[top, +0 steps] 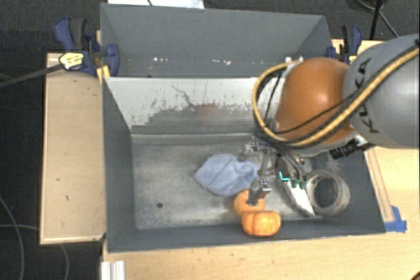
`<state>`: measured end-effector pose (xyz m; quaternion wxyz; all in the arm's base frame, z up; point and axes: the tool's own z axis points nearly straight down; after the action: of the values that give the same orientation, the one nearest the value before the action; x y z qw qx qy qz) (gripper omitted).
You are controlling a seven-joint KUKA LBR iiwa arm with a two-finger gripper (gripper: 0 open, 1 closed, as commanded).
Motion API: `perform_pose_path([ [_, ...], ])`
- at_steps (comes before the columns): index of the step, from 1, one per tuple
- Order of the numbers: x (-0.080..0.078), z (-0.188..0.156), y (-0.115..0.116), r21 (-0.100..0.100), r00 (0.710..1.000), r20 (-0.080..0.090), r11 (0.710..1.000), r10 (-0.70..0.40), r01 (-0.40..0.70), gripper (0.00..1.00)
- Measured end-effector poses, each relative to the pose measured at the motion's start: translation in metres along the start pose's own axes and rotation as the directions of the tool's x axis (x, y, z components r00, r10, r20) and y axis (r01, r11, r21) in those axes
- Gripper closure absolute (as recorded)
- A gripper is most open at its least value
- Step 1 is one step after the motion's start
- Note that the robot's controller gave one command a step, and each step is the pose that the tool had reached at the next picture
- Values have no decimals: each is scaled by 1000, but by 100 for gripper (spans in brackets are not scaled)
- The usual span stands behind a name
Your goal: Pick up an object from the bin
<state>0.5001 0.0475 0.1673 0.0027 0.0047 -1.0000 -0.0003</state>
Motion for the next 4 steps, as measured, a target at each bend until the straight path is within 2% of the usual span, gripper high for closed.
perform_pose_path([
  [1,-2,-4,0,-1,1000,8,1000,2,-2,0],
  [2,-19,93,-14,-3,995,13,995,102,-102,100],
  [3,-18,95,-15,-2,994,10,994,105,-105,0],
  [4,-20,94,-15,-3,994,14,994,108,-108,100],
])
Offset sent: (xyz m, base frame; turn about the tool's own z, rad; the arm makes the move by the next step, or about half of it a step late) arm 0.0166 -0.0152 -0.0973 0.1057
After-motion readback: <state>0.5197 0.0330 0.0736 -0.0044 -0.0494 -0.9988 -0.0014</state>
